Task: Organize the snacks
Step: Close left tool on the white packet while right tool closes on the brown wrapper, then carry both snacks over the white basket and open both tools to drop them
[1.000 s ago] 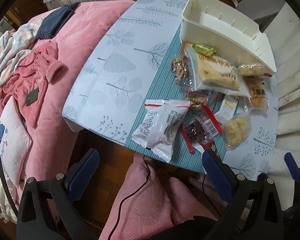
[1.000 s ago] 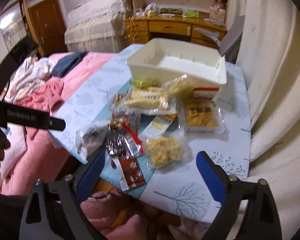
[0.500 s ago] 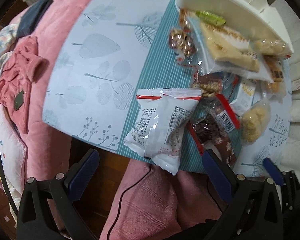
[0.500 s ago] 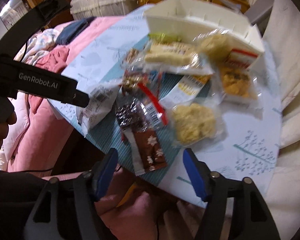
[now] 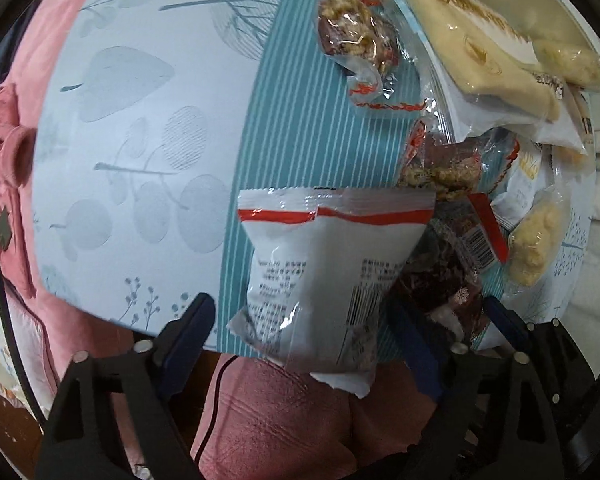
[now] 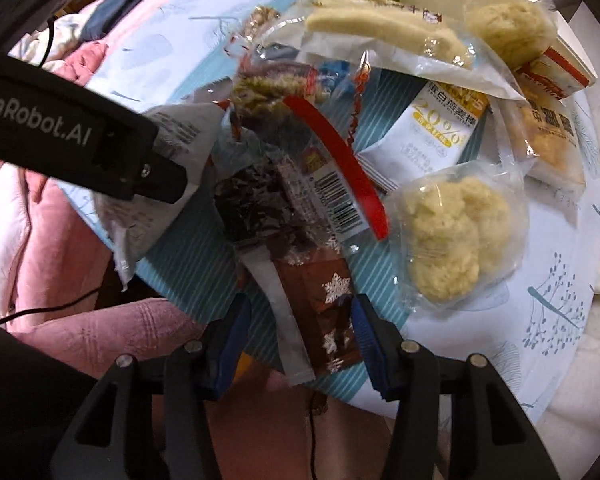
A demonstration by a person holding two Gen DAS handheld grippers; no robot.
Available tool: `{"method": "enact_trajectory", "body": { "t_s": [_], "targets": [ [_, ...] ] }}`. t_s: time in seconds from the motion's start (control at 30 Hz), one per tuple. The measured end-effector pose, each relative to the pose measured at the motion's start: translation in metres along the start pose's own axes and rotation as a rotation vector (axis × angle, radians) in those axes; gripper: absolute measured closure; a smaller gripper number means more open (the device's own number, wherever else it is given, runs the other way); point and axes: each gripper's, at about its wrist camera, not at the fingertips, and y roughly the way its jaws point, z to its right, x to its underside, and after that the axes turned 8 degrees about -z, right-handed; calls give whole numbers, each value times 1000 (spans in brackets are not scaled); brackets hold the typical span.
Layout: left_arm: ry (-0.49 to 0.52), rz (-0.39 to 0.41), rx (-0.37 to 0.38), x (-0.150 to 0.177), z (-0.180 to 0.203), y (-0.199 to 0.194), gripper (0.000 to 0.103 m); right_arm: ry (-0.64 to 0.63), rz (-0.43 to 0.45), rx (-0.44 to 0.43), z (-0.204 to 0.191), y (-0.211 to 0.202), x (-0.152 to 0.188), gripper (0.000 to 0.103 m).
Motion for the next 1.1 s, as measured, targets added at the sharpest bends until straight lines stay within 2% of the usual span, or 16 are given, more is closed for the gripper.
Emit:
{"method": "enact_trajectory", "body": {
  "t_s": [0.03, 0.13, 0.33, 0.5, 0.87, 1.1],
  "targets": [
    [5, -6, 2, -4, 1, 1, 29, 4, -2, 6, 0, 1, -1, 50],
    [20, -15, 20, -13, 3, 2, 38, 12, -7, 28, -1, 3, -3, 50],
    [16, -21, 37, -29, 2, 0, 40, 11, -1, 33, -2, 1, -4, 50],
    [-4, -3, 36, -18, -1, -4, 46, -2, -3, 66, -5, 1, -9, 66],
    [-77, 94, 57, 12, -3, -34, 47, -3, -16, -20, 20, -4, -9, 69],
    [-115, 123, 103, 26, -8, -70, 47, 20, 0, -116, 41, -35, -2, 69]
  ]
}}
